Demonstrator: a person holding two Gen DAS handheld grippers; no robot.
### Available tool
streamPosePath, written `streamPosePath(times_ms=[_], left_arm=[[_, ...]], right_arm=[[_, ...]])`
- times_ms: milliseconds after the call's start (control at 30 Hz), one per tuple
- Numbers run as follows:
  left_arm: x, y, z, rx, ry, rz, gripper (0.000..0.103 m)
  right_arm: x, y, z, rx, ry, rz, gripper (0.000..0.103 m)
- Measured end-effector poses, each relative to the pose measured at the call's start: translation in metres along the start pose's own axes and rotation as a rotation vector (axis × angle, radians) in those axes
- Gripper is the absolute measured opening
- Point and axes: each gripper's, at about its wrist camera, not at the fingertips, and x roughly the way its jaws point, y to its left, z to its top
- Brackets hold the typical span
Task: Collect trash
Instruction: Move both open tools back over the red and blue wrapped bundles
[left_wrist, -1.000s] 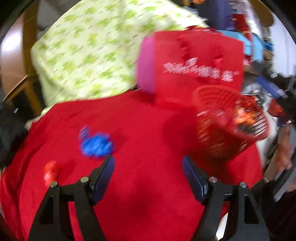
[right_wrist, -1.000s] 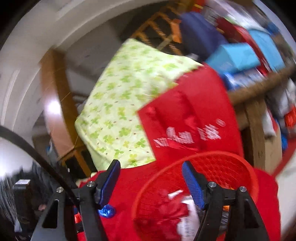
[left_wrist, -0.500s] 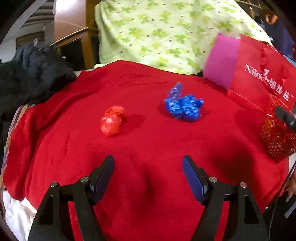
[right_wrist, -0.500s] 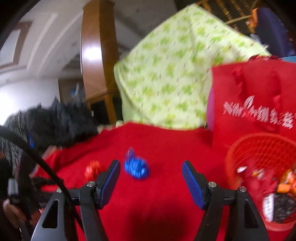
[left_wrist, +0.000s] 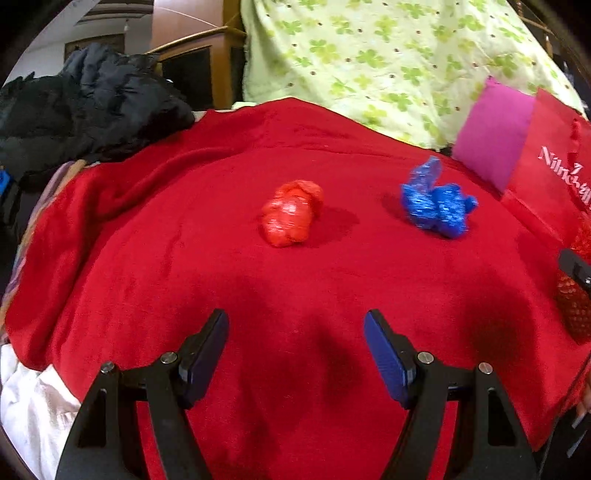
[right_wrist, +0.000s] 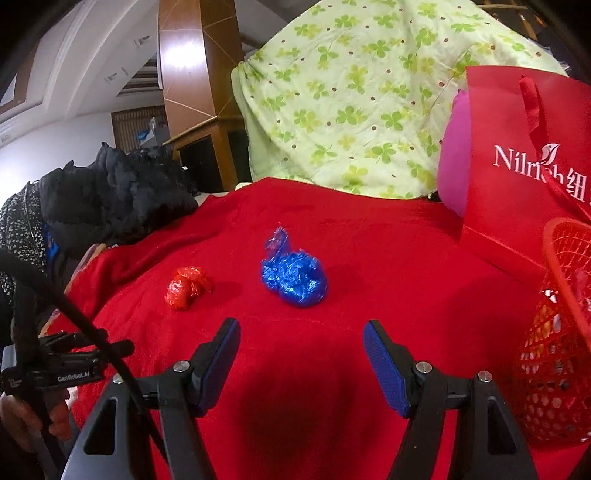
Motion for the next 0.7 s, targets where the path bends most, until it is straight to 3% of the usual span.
streamPosePath(times_ms=[700], left_arm=[[0.02, 0.012, 0.003, -0.018, 0.012, 0.039, 0.076]], right_arm=[[0.038, 0.006, 0.004, 0.079, 0.066, 0.049, 0.073]])
